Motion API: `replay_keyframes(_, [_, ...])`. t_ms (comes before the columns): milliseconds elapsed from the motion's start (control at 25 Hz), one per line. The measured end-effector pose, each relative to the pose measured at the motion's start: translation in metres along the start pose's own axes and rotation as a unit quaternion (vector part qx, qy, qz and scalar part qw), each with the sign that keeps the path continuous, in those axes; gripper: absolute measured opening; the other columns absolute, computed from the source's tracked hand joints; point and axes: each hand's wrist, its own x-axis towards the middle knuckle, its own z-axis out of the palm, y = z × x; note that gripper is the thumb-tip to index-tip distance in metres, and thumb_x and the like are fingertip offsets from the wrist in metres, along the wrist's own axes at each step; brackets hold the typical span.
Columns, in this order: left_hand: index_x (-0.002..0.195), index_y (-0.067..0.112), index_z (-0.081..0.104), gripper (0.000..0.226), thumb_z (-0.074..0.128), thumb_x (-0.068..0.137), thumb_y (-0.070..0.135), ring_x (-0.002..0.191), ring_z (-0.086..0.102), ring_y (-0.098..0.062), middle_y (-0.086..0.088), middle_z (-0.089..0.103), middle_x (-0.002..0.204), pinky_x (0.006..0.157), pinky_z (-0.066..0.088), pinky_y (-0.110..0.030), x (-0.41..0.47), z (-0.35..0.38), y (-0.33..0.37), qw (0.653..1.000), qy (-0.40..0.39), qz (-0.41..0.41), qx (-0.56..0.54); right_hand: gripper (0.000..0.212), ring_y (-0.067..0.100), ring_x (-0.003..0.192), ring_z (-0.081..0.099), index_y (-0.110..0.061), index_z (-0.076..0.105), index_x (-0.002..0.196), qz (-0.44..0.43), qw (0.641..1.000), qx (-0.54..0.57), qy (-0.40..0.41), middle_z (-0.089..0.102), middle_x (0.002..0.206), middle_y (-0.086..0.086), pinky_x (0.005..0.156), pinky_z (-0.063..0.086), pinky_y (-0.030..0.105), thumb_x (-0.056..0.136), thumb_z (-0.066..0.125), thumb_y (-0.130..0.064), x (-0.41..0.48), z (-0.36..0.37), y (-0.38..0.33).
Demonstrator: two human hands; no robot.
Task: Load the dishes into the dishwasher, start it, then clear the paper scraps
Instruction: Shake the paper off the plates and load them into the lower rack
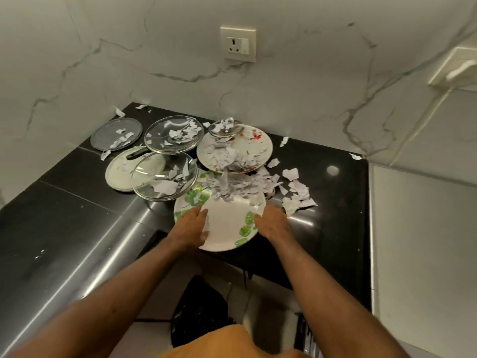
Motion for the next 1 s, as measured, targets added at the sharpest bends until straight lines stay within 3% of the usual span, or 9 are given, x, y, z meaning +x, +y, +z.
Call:
replay_keyframes(200, [0.164, 0.019, 0.016, 0.087, 0.060, 0.095, 0.051, 0.158, 0.012, -0.028, -0.010, 0.011, 0.171, 0.128, 0.015, -0.048, -0.003, 0.001, -0.032, 0.996, -0.024, -0.040, -0.071, 0.028, 0.035, 0.113, 0.065, -0.008, 0.063, 0.123, 0.081, 0.997, 0.013, 0.005, 0.068, 0.122, 0.013, 0.080, 0.048, 0.035, 0.096, 0.059, -0.016, 0.023, 0.005, -0.009])
replay_keyframes(320, [0.165, 0.024, 0.010, 0.092, 0.061, 0.095, 0.053, 0.158, 0.010, -0.027, -0.006, 0.009, 0.172, 0.128, 0.012, -0.049, -0.005, 0.002, -0.031, 0.993, -0.035, -0.035, -0.111, 0.017, 0.031, 0.100, 0.071, -0.009, 0.069, 0.106, 0.104, 0.992, 0.063, -0.035, 0.074, 0.110, 0.013, 0.074, 0.056, 0.034, 0.092, 0.060, -0.013, 0.031, -0.001, -0.002])
replay_keyframes(400, [0.165, 0.027, 0.009, 0.092, 0.062, 0.094, 0.052, 0.158, 0.009, -0.026, -0.004, 0.008, 0.172, 0.127, 0.011, -0.051, -0.005, 0.001, -0.025, 0.989, -0.018, -0.042, -0.143, 0.023, 0.028, 0.093, 0.074, -0.011, 0.073, 0.106, 0.120, 0.982, 0.139, -0.054, 0.076, 0.105, 0.012, 0.073, 0.066, 0.041, 0.087, 0.060, -0.012, 0.036, -0.004, 0.006])
replay_keyframes(560, [0.164, 0.035, 0.008, 0.090, 0.060, 0.091, 0.046, 0.159, -0.001, -0.025, -0.001, 0.003, 0.173, 0.127, 0.005, -0.057, -0.008, 0.007, -0.012, 0.980, -0.009, -0.069, -0.186, 0.005, 0.023, 0.084, 0.070, -0.013, 0.062, 0.091, 0.133, 0.971, 0.190, -0.054, 0.073, 0.101, 0.014, 0.068, 0.063, 0.038, 0.090, 0.061, -0.008, 0.023, -0.019, 0.020])
replay_keyframes(640, [0.164, 0.036, 0.011, 0.091, 0.059, 0.088, 0.051, 0.159, -0.004, -0.025, 0.001, 0.002, 0.173, 0.126, 0.005, -0.059, -0.010, 0.010, -0.005, 0.971, -0.010, -0.076, -0.225, 0.007, 0.023, 0.084, 0.068, -0.014, 0.056, 0.092, 0.137, 0.969, 0.194, -0.060, 0.070, 0.103, 0.013, 0.065, 0.061, 0.036, 0.093, 0.061, -0.008, 0.016, -0.026, 0.032])
replay_keyframes(760, [0.163, 0.034, 0.020, 0.097, 0.052, 0.075, 0.061, 0.158, -0.006, -0.026, 0.002, 0.002, 0.173, 0.126, 0.004, -0.058, -0.019, 0.014, 0.008, 0.942, 0.020, -0.095, -0.320, 0.008, 0.025, 0.095, 0.072, -0.015, 0.059, 0.103, 0.145, 0.964, 0.213, -0.071, 0.071, 0.105, 0.009, 0.077, 0.064, 0.041, 0.096, 0.062, -0.012, 0.014, -0.034, 0.053])
replay_keyframes(840, [0.163, 0.035, 0.021, 0.093, 0.054, 0.079, 0.057, 0.158, -0.004, -0.024, 0.005, 0.001, 0.172, 0.125, 0.005, -0.058, -0.028, 0.021, 0.018, 0.916, 0.049, -0.108, -0.384, 0.008, 0.024, 0.095, 0.074, -0.014, 0.060, 0.106, 0.152, 0.956, 0.238, -0.083, 0.073, 0.105, 0.008, 0.082, 0.065, 0.044, 0.099, 0.062, -0.012, 0.014, -0.041, 0.066])
replay_keyframes(1000, [0.162, 0.032, 0.025, 0.087, 0.050, 0.089, 0.072, 0.151, 0.032, -0.026, -0.001, 0.025, 0.169, 0.122, 0.030, -0.056, -0.038, 0.031, 0.037, 0.856, 0.144, -0.176, -0.465, 0.007, 0.024, 0.090, 0.077, -0.008, 0.062, 0.106, 0.143, 0.942, 0.289, -0.090, 0.076, 0.105, 0.012, 0.080, 0.066, 0.046, 0.102, 0.062, -0.013, 0.015, -0.059, 0.088])
